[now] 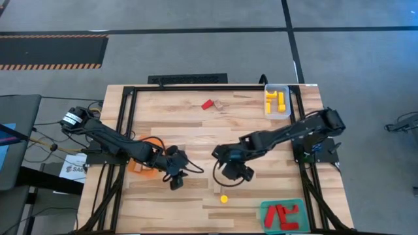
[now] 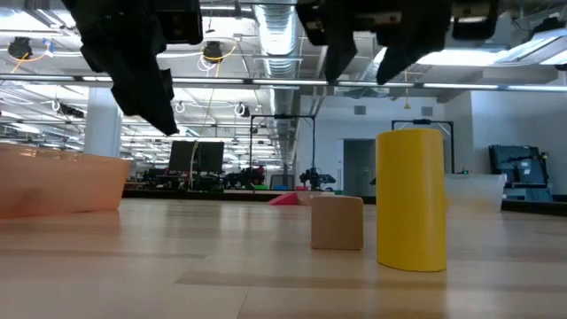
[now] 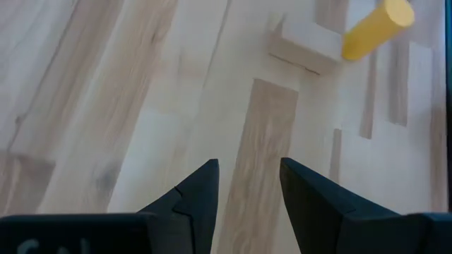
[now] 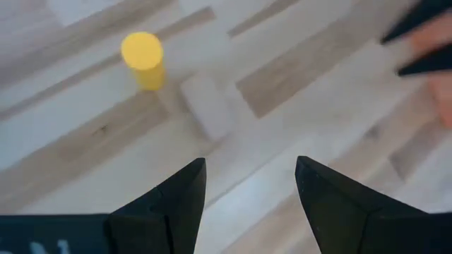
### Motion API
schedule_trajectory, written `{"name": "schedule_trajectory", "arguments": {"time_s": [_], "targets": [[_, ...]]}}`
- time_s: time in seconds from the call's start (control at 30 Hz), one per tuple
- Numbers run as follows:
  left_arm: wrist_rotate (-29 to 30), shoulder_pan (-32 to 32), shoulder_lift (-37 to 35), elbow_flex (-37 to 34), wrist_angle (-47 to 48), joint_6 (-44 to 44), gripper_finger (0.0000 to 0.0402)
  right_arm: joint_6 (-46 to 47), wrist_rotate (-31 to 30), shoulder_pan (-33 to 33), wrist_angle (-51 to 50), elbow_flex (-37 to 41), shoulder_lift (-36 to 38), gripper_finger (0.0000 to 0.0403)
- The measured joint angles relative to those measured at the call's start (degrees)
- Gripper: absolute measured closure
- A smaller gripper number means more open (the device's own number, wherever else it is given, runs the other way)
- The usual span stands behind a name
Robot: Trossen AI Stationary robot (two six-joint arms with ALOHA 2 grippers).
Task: Sort & place blocks by color
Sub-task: Put the brown block into the orange bin
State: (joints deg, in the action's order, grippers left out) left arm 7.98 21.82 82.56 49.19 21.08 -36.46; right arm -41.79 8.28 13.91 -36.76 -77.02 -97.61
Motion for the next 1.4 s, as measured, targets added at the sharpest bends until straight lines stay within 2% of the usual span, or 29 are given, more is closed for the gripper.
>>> {"name": "schedule_trajectory", "arguments": {"time_s": [0.3,0.53,0.7,0.87,1.13,1.4], "targets": [[0.38,0.0,-0.02,0.0,2.72,-10.86,0.0264,-14.41,2.2,0.43,0.99,-0.04,-8.82,0.0163],[2.3,0.0,-0.02,0.0,2.45,-17.06,0.0264,-20.72,2.6,0.75,7.97,-0.04,-13.94,0.0163],[3.21,0.0,-0.02,0.0,2.25,-19.47,0.0264,-21.79,5.97,0.79,12.07,-0.06,-14.26,0.0163],[3.4,0.0,-0.02,0.0,2.1,-21.49,0.0264,-22.63,10.67,0.83,10.03,-0.06,-14.28,0.0163],[5.42,0.0,-0.02,0.0,1.24,-22.72,0.0264,-22.51,10.64,1.37,12.11,-0.59,-18.09,0.0163],[7.74,0.02,-0.02,0.02,0.08,-22.77,0.0264,-18.67,11.14,0.97,14.59,-0.48,-17.94,0.0163]]}}
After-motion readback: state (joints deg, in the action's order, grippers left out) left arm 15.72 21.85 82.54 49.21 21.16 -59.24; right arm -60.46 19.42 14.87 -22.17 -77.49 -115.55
